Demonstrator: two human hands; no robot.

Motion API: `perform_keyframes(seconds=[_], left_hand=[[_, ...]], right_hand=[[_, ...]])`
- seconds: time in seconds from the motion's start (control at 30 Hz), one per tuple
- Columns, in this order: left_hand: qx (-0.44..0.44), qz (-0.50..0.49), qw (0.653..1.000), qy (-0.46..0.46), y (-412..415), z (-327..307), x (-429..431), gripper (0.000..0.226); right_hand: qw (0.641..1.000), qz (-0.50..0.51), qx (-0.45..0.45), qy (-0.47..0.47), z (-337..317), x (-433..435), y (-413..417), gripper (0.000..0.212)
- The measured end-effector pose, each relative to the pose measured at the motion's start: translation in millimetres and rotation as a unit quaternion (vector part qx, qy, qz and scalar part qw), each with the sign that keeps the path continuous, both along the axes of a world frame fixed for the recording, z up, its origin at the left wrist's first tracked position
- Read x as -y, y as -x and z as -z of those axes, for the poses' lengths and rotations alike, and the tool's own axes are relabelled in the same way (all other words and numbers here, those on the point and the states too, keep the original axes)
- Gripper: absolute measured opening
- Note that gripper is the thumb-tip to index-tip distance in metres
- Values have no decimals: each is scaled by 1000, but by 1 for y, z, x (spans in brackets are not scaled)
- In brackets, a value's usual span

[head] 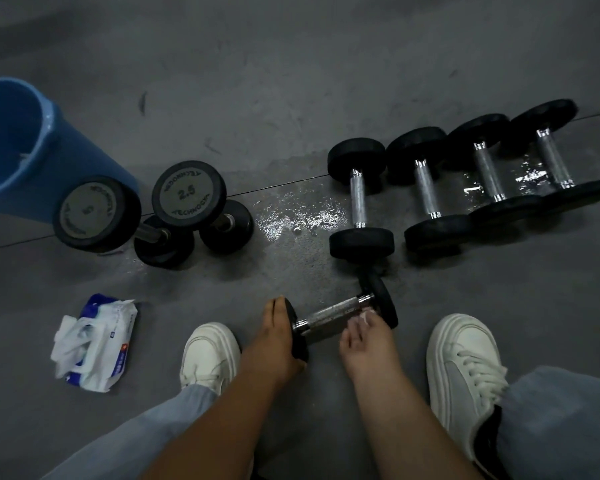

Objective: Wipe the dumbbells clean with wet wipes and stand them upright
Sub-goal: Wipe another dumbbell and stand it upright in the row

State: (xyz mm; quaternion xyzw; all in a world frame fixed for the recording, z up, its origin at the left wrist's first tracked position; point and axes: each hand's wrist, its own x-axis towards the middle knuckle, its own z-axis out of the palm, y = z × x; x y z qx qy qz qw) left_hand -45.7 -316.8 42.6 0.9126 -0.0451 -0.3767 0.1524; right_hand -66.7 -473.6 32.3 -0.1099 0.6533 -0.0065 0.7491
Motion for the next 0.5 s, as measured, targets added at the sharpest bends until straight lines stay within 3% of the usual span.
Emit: perform_keyframes(seconds=[0.1, 0.17, 0.23, 0.27, 0.3, 0.37, 0.43, 0.5], left_hand=[[4, 1, 1000, -1, 0, 0, 0, 128], [4, 0, 1000, 3, 1, -1, 0, 127], [3, 1, 1000, 5, 1, -1, 0, 125], [3, 2, 1000, 3, 1, -2, 1, 123], [6, 2, 1000, 2, 1, -2, 1, 122], [12, 2, 1000, 7, 3, -1, 1, 121], [15, 4, 1000, 12, 3, 0, 1, 121], [19, 5, 1000, 13, 4, 1, 0, 120]], right_hand=[[999, 0, -7, 39, 0, -5, 4, 13], [998, -9, -17, 68, -8, -5, -8, 20], [979, -97, -11, 181, -21, -14, -14, 23], [943, -176, -15, 281, -26, -20, -12, 23], [883, -262, -11, 389, -31, -27, -8, 24], [724, -419, 6, 548, -27, -27, 0, 38], [603, -520, -7, 605, -17, -23, 10, 63], [534, -617, -44, 576, -14, -30, 28, 77]])
